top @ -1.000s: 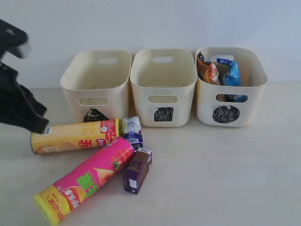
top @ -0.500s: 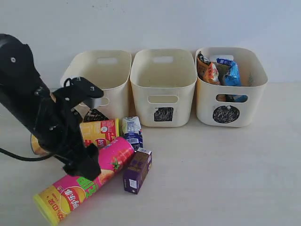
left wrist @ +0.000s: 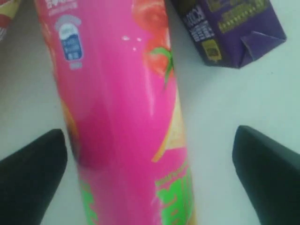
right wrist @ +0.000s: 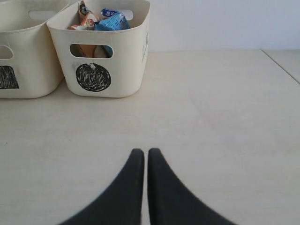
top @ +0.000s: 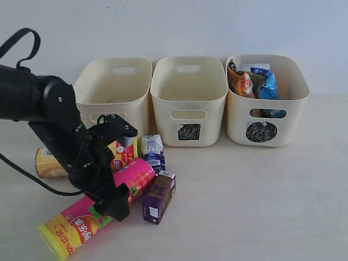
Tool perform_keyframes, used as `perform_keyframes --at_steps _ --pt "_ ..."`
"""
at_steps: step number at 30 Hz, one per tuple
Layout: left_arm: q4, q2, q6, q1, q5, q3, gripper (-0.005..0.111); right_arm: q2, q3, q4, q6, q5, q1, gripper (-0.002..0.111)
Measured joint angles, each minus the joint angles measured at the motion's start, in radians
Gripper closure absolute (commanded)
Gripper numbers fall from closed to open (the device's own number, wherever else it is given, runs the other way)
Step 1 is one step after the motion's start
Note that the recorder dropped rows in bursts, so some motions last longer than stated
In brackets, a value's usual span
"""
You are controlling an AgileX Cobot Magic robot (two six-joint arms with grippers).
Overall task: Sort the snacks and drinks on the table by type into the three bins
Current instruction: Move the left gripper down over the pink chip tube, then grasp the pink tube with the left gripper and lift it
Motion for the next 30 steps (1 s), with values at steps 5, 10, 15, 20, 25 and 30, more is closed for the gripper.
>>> perform_keyframes --at_steps 5,10,15,20,25,30 --pt "0.016 0.067 0.002 0.0 -0.023 -0.019 0.021 0.0 0.0 0.0 0.0 0.0 0.0 0.108" --pt "0.041 0.108 0.002 0.0 -0.047 -0.02 0.025 0.0 0.0 0.0 0.0 0.0 0.0 0.108" --pt "0.044 0.125 -0.003 0.0 -0.049 -0.021 0.064 0.0 0.0 0.0 0.0 0.0 0.0 0.108" --pt "0.046 0.125 -0.012 0.0 -0.028 -0.023 0.102 0.0 0.0 0.0 0.0 0.0 0.0 0.108" --pt "0.046 0.125 -0.012 0.0 0.0 -0.023 0.103 0.0 0.001 0.0 0.0 0.0 0.0 0.108" --pt "0.046 0.12 -0.03 0.0 0.006 -0.023 0.103 0.0 0.001 0.0 0.0 0.0 0.0 0.108"
